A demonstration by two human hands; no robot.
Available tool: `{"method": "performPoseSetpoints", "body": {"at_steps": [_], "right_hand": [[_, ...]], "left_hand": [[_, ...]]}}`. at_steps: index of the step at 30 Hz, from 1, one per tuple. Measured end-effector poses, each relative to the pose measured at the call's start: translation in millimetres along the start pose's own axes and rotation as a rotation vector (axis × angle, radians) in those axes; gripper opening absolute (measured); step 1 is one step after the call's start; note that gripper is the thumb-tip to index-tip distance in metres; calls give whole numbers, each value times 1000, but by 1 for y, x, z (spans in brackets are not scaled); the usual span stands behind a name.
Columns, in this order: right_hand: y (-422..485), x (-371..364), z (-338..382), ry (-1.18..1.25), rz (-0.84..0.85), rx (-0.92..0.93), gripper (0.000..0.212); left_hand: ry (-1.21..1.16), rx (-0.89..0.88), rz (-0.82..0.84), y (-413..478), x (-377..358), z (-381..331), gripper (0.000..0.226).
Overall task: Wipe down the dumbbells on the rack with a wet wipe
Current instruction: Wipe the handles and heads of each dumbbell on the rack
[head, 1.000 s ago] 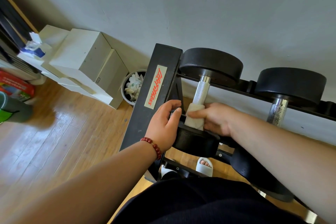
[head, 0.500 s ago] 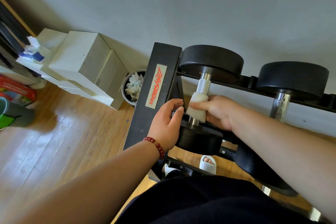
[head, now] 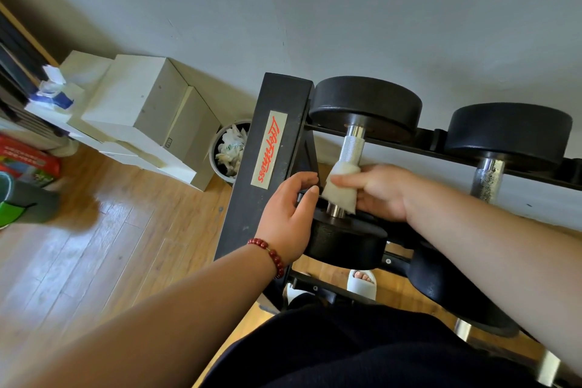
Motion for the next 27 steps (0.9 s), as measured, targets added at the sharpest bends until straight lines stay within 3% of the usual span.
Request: {"method": "performPoseSetpoints", "body": {"at_steps": [5,7,10,14,17,21,25,27], "right_hand": [[5,2,0,-56,-54,62,43],[2,0,-8,-89,-20,16,34],[5,0,7,48,-16,57,19],[8,-1,1,74,-77,133,30],[4,-2,-12,46,-60,90,25],[13,4,17,113,-87,201,17],[11,5,5,-108,-97,238,30],[9,6,6,-188,-91,252,26]], "left_hand": [[-3,-4,-8,0,0,0,24],[-6,-3,-12,-1,1,-1,25],[1,1,-8,0,0,-1,26],[6,4,-4,0,0,-1,27],[0,10,1,0,1,-1,27],[-5,14,-1,0,1,-1,25],[14,13,32,0,0,-2,26],[15,13,65,2,1,-3,28]]}}
Point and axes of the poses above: each hand's wrist, its own y-axis towards the middle knuckle, its own x-axis out of the back of the hand, z = x × y, the point moved 6 cm from there along y, towards the middle knuckle, and after that the axes turned 5 degrees about y, right-handed, at the moved point
